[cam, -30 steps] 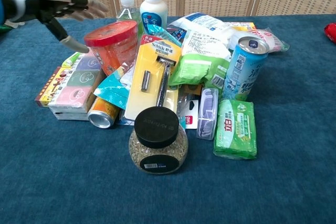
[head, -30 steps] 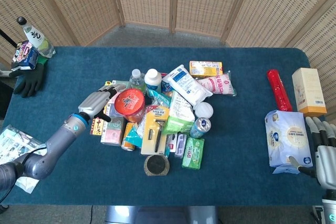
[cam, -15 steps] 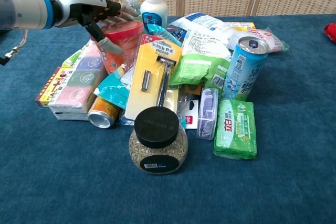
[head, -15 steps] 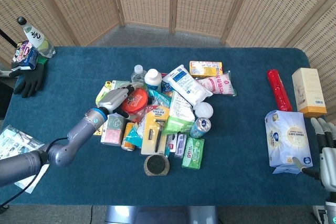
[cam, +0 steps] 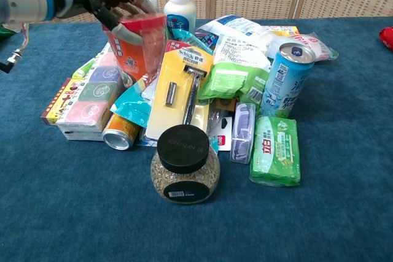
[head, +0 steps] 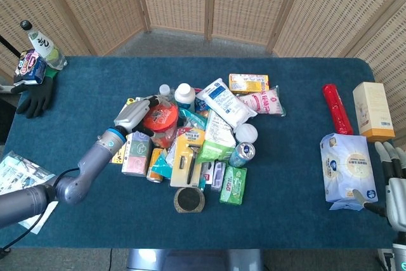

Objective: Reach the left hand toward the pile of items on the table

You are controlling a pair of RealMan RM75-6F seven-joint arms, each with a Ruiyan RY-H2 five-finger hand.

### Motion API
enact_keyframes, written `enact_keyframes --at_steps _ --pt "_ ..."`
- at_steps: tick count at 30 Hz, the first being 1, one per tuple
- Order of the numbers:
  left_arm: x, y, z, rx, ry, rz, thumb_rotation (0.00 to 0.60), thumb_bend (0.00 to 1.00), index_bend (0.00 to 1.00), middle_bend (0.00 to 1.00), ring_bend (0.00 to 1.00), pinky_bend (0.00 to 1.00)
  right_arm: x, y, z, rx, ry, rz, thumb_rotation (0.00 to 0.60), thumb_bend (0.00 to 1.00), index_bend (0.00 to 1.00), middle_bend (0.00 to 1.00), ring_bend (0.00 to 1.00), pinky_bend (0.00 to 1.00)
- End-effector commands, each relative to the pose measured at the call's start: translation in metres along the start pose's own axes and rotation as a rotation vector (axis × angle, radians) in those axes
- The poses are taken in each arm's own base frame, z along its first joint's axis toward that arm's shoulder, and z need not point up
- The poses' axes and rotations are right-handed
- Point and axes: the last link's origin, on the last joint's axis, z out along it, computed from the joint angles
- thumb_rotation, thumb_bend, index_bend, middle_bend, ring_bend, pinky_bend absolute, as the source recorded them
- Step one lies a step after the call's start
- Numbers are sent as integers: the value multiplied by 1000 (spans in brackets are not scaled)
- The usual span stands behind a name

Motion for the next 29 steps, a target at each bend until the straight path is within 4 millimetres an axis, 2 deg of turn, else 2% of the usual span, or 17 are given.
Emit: enact_keyframes --at_steps 1,9,16,22,29 --pt "19 3 -24 -44 68 -36 600 271 485 502 749 721 -2 0 0 6 -3 2 582 202 0 0 0 0" --pt "67 15 -93 -174 247 -136 600 271 481 499 739 703 -15 0 1 19 -34 24 582 200 0 0 0 0" --pt "113 28 -147 -326 439 -211 600 271 478 494 723 683 -22 -10 5 54 -39 37 580 201 0 0 0 0" --pt "127 33 -173 -399 510 -258 600 271 478 493 717 674 -23 -14 8 62 -44 34 585 203 0 0 0 0" --pt "127 32 -177 -405 501 -243 600 271 478 492 714 672 -24 -16 11 64 -50 33 582 200 0 0 0 0"
